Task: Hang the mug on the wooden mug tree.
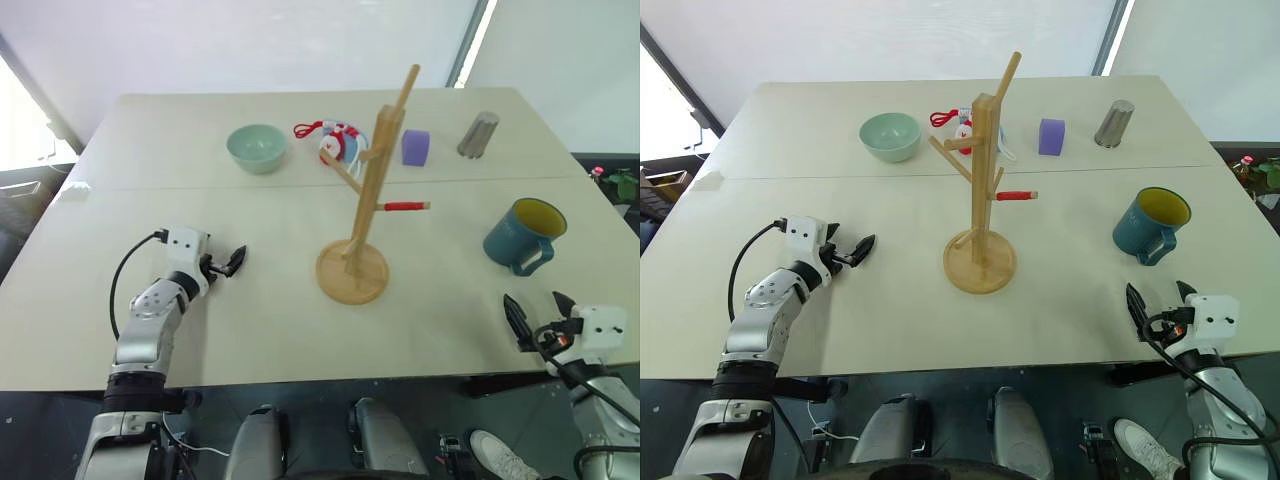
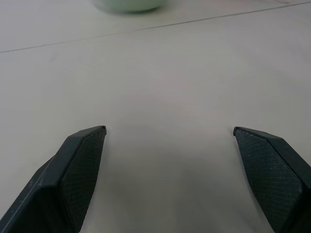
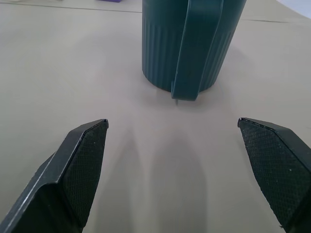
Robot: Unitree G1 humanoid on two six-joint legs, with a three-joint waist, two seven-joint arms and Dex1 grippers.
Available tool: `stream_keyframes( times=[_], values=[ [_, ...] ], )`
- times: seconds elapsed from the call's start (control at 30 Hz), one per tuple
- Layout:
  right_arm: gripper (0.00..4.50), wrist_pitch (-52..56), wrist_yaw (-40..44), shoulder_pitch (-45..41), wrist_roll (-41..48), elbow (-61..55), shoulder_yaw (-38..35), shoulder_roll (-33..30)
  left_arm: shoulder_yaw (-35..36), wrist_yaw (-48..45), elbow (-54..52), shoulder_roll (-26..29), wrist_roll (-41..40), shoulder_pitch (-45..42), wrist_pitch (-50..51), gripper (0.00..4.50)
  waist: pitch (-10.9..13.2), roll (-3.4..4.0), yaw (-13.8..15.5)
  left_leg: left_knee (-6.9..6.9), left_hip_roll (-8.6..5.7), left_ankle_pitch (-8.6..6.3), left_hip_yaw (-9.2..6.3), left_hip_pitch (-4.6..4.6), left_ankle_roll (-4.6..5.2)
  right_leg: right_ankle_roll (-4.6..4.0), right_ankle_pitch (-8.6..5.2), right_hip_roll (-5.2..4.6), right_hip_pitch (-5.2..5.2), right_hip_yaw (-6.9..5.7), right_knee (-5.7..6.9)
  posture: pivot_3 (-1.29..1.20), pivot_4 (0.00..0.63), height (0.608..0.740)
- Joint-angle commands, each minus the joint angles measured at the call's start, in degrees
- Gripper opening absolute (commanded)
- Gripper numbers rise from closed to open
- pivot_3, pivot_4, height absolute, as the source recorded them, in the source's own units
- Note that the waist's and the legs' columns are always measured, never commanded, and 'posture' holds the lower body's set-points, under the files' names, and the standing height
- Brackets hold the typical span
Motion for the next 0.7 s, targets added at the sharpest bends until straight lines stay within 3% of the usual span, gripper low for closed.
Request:
stream_keyframes(
  times=[0.03, 0.47, 0.7],
  values=[
    [4.43, -0.5, -0.1, 0.0, 0.3, -1.2, -0.5, 0.0, 0.3, 0.5, -1.1, 0.4, 0.7, 0.3, -1.2, 4.50, 0.0, 0.00, 0.0, 0.00, 0.00, 0.00, 0.00, 0.00, 0.00, 0.00, 0.00, 0.00, 0.00, 0.00, 0.00, 0.00, 0.150, 0.740],
    [4.43, -0.9, -0.4, -0.2, 0.0, -1.0, -0.6, 0.2, 0.5, -2.4, -1.4, 1.1, -0.4, 1.5, -1.6, 4.50, 0.0, 0.00, 0.0, 0.00, 0.00, 0.00, 0.00, 0.00, 0.00, 0.00, 0.00, 0.00, 0.00, 0.00, 0.00, 0.00, 0.150, 0.740],
    [4.43, -0.6, 0.5, -0.6, 0.3, -0.8, -0.4, -0.3, -1.3, -11.4, -7.1, 3.5, -3.6, 6.0, -1.9, 4.50, 0.0, 0.01, -0.1, -0.03, 0.02, 0.00, 0.01, 0.00, 0.00, -0.01, -0.01, -0.04, -0.03, 0.01, -0.01, 0.00, 0.150, 0.740]
  ],
)
